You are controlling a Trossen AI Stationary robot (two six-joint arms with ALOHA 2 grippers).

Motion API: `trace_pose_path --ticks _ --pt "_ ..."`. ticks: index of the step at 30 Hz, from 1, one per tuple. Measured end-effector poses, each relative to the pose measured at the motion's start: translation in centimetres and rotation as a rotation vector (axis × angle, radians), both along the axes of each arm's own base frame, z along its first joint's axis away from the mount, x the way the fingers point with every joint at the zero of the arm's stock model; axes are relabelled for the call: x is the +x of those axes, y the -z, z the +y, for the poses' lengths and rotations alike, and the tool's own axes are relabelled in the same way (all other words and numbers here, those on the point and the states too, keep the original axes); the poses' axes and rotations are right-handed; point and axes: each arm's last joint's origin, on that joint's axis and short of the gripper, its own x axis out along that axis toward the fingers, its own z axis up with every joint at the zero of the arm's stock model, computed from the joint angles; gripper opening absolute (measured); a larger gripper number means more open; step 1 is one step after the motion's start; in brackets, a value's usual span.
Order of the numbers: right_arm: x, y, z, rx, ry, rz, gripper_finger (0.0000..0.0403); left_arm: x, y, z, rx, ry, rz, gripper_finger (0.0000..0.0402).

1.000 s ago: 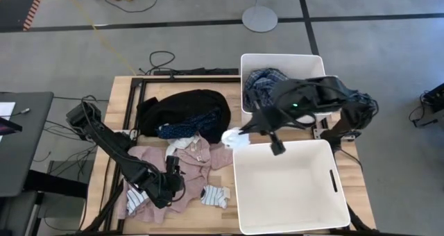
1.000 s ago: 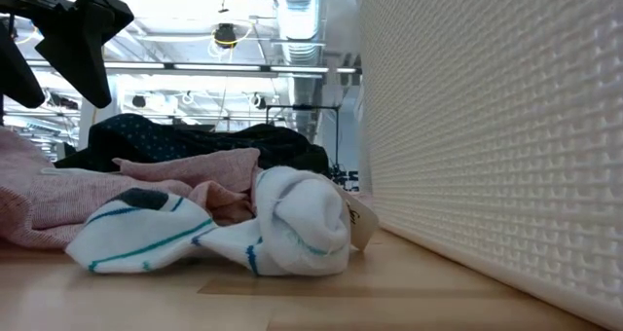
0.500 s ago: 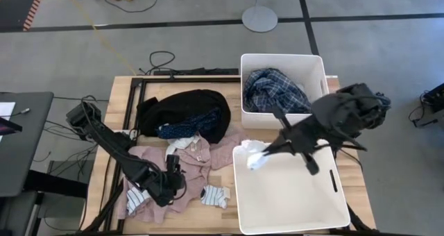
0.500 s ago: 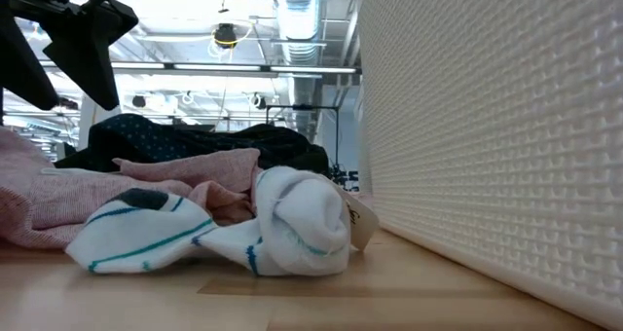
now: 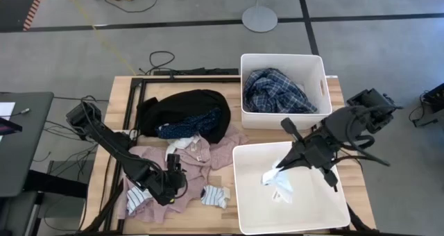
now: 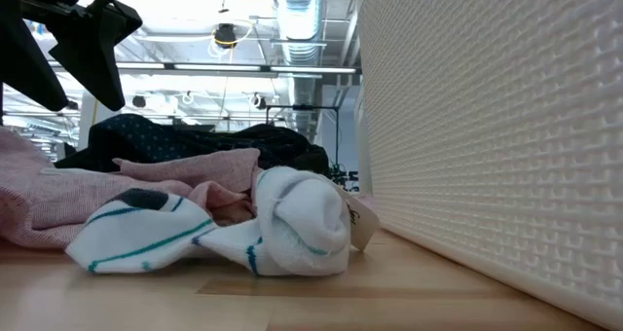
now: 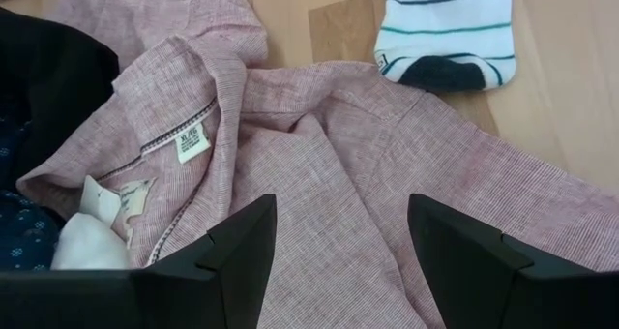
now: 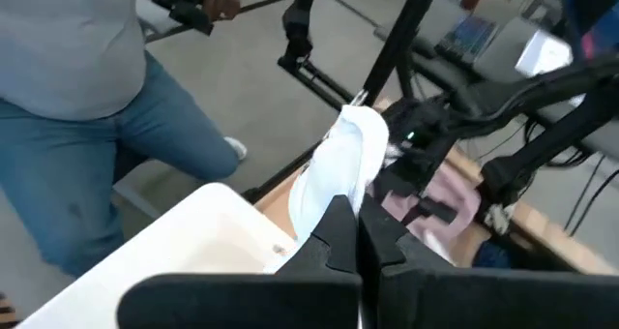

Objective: Sort clothes
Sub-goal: Put the white sock into the bottom white laundry bin

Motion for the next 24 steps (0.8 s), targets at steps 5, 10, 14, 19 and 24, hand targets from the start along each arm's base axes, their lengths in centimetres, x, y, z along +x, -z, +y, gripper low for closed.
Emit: trace_pose_path --ticks 5,10,14,19,24 --pt "0.4 1.4 0.3 0.022 0.05 0.134 0.0 0.0 0.0 0.0 -0.001 0.0 0.0 0.0228" --pt "0.5 3.1 0.5 0.047 0.132 0.308 0.0 0.0 0.0 0.0 -0.003 -0.001 -0.002 0.0228" --pt "0.6 4.4 1.0 0.066 0.185 0.413 0.0 0.0 0.0 0.0 -0.003 -0.001 -0.002 0.0228" --pt "0.8 6.0 1.6 0.071 0.25 0.521 0.0 0.0 0.0 0.0 -0.004 -0.002 -0.003 0.0228" --pt "1.3 8.2 2.3 0.055 0.315 0.624 0.0 0.1 -0.1 -0.1 -0.01 0.003 -0.014 0.0228"
